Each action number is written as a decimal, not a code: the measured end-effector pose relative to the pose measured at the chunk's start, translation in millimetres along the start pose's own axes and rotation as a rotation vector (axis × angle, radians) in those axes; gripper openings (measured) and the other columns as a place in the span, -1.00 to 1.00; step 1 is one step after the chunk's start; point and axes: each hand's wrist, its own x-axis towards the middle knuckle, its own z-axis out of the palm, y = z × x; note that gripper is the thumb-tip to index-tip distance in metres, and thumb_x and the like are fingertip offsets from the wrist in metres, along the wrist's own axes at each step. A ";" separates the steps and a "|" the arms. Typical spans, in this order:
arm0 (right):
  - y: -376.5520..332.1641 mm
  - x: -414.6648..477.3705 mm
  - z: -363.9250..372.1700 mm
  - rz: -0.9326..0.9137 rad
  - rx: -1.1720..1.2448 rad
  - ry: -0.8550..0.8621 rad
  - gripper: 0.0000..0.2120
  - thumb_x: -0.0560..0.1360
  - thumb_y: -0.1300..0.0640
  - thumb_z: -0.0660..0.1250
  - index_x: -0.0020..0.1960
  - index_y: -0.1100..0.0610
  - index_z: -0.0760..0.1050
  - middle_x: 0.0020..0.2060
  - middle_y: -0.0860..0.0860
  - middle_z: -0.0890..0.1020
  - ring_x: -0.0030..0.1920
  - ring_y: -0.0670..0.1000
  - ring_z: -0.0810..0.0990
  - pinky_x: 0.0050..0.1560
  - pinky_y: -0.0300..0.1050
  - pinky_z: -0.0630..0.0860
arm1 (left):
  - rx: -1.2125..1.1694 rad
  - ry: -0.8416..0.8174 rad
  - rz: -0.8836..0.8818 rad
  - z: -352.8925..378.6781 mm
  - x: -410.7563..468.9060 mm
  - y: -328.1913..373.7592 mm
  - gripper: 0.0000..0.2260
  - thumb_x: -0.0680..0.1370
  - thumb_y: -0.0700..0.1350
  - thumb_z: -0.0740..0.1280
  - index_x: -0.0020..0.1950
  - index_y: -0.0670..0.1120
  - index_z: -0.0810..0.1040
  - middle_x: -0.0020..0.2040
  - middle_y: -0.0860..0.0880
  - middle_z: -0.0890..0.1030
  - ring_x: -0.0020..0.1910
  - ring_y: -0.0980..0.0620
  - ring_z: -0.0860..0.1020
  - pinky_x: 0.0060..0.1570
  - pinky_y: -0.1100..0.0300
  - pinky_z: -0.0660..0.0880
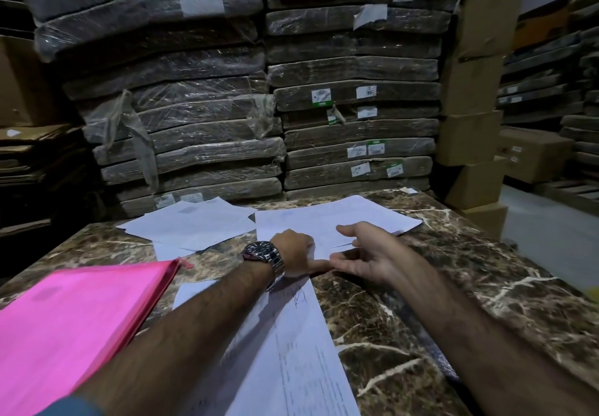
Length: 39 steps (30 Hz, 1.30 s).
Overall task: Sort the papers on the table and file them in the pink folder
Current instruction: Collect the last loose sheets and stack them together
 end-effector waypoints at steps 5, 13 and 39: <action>1.2 -1.3 -1.4 -0.021 0.000 -0.002 -0.72 0.56 0.16 0.31 0.18 0.21 0.28 0.14 0.35 0.45 0.12 0.25 0.55 -0.18 0.02 0.64 | 0.020 -0.027 0.019 -2.8 2.5 -2.5 -0.55 0.52 0.26 0.19 0.12 -0.08 0.54 0.05 -0.12 0.63 0.01 -0.14 0.56 -0.07 0.07 0.47; -0.7 -3.0 -13.0 -0.078 -0.069 0.079 -0.71 0.53 0.13 0.36 0.17 0.20 0.36 0.22 0.19 0.36 0.16 0.21 0.50 -0.18 -0.01 0.65 | 0.053 0.049 0.007 0.4 3.4 -1.9 -0.66 0.57 0.11 0.15 -0.09 -0.13 0.52 -0.07 -0.16 0.63 -0.11 -0.15 0.54 -0.23 0.13 0.35; 18.2 40.1 -11.3 -0.354 0.004 0.233 -0.70 0.51 0.25 0.36 0.24 0.26 0.52 0.11 0.19 0.61 -0.04 0.07 0.59 -0.21 -0.09 0.61 | 0.076 0.169 0.118 -15.1 -4.6 31.8 -0.59 0.62 0.13 0.09 0.05 -0.12 0.60 0.01 -0.15 0.62 -0.01 -0.17 0.58 -0.20 0.14 0.37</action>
